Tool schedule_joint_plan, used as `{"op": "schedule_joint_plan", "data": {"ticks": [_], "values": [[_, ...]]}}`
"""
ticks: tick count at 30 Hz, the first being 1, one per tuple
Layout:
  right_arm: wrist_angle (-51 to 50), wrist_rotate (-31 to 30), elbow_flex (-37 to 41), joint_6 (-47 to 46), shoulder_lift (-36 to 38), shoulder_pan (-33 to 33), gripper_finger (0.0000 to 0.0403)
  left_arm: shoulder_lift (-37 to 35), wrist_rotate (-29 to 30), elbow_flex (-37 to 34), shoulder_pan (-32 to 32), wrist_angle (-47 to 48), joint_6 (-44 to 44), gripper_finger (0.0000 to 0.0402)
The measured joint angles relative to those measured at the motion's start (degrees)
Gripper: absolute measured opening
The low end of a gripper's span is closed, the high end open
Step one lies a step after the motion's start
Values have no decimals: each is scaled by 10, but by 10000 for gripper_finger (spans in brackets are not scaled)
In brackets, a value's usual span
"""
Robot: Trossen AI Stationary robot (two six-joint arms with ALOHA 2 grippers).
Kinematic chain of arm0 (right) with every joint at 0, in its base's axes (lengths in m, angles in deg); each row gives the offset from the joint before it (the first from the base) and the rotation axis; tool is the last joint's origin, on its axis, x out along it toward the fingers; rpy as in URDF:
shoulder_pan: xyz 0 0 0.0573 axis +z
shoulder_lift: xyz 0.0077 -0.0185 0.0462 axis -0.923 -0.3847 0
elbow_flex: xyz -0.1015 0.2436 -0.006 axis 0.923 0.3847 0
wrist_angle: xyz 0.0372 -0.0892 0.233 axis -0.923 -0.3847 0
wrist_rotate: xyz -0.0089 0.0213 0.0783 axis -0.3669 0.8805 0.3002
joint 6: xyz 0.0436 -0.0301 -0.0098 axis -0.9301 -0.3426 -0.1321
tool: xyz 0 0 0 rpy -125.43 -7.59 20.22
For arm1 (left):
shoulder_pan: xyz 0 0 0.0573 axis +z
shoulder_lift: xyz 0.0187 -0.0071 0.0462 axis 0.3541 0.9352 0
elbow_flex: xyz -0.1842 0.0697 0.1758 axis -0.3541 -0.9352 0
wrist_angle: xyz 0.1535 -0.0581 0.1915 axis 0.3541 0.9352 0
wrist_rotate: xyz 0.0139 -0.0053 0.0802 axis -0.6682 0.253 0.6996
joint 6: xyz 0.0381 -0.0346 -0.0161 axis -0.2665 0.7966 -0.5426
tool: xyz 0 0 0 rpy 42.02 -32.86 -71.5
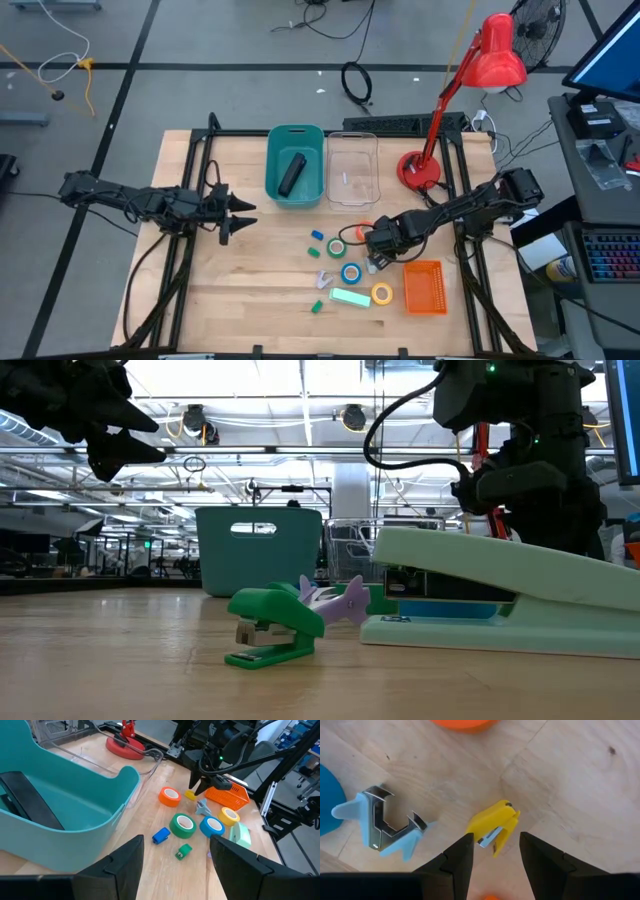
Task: Pick and place Stapler, Stapler remover, tape
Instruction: Put the small yellow stapler into the green bin
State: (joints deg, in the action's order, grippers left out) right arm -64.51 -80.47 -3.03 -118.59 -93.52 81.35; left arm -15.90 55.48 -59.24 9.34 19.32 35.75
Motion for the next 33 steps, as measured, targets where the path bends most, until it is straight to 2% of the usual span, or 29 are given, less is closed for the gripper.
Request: {"op": "schedule_joint_plan", "data": {"ticks": [10, 21, 33], "values": [[6, 31, 1, 3, 3, 0, 157, 0, 0, 0, 0, 0, 0, 228], [6, 33, 1, 5, 3, -1, 155, 0, 0, 0, 0, 1, 0, 228], [5, 60, 2, 5, 8, -17, 165, 0, 0, 0, 0, 1, 0, 228]]}}
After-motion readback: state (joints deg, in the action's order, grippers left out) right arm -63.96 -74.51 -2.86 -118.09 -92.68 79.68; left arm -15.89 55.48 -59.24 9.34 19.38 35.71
